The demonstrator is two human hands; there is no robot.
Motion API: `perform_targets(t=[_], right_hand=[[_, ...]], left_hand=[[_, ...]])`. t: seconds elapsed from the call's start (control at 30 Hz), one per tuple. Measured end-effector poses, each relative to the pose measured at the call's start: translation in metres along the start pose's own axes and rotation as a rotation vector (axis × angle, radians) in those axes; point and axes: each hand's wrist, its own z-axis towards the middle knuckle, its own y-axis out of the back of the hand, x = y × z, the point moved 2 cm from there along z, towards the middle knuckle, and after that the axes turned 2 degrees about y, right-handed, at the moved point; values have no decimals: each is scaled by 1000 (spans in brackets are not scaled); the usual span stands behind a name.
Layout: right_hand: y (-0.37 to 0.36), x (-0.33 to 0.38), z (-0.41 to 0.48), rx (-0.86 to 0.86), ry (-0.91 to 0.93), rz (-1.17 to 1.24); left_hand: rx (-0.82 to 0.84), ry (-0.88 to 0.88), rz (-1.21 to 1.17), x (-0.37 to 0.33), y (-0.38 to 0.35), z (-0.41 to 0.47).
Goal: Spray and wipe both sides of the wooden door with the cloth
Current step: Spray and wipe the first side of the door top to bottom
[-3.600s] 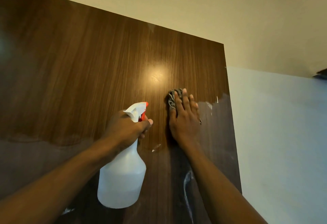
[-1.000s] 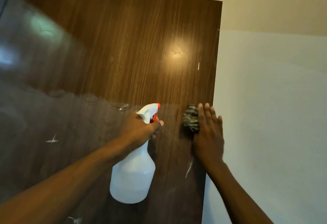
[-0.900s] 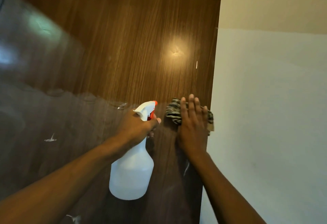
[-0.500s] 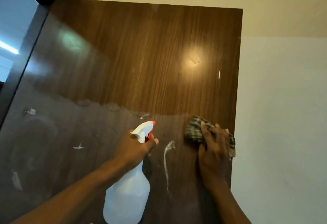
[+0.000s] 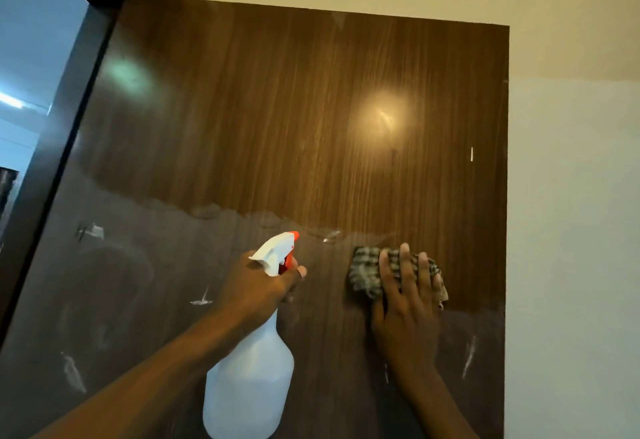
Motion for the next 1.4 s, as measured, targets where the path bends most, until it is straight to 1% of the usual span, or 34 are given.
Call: perform_targets(t=[0.07,0.13,0.17,0.23,0.3,0.33,0.37,0.43,0.53,0.6,0.67,0.77,0.83,0.87,0.9,0.93,1.0,1.07,1.13,1.2,1.23,1.33,1.4], right_hand=[[-6,23,23,3,-97,26],[-13,42,37,26,-120,25],[-17,50,37,38,-97,9],[-24,58,20,53,16,-40],[-23,55,-7,72,142,-76],[-21,49,-20,81,164,-97],[-18,38,-29,92,143,-111],[-12,31,-31,89,2,-103],[-20,60,0,65,-217,-53],[-28,85,27,63,-247,-35],[-40,108,43,84,-187,-31],[-53,135,24,116,34,-41],[-52,133,-12,157,213,-82],[-49,123,-27,169,258,-105],[-43,111,-37,173,261,-122],[-37,99,-39,161,220,-124],[-32,88,-25,109,62,-85],[-36,102,4,54,-98,-42],[-44,126,30,32,-147,-5],[-54,144,40,46,-93,19],[-59,150,38,53,-38,16],[-67,160,10,108,218,-34],[-64,151,-10,134,344,-76]], left_hand=[[14,18,-1,6,8,4],[51,31,-44,11,14,7],[71,24,-69,12,16,8],[97,-3,-87,14,22,9],[109,-28,-92,18,30,12],[121,-24,-91,21,34,11],[127,-18,-90,23,34,11],[138,-1,-83,30,42,12],[151,0,-91,38,62,18],[149,-11,-77,39,72,21],[136,-20,-65,41,78,23],[121,-36,-62,43,85,26],[122,-36,-54,46,87,26],[128,-30,-58,48,89,26],[137,-18,-64,51,89,25],[144,-2,-70,53,89,24],[123,27,-63,56,92,24],[83,32,-12,57,95,26],[74,-8,75,56,99,27],[67,-47,108,56,104,25],[54,-36,101,58,107,25],[14,28,51,75,119,26],[8,83,10,87,129,25]])
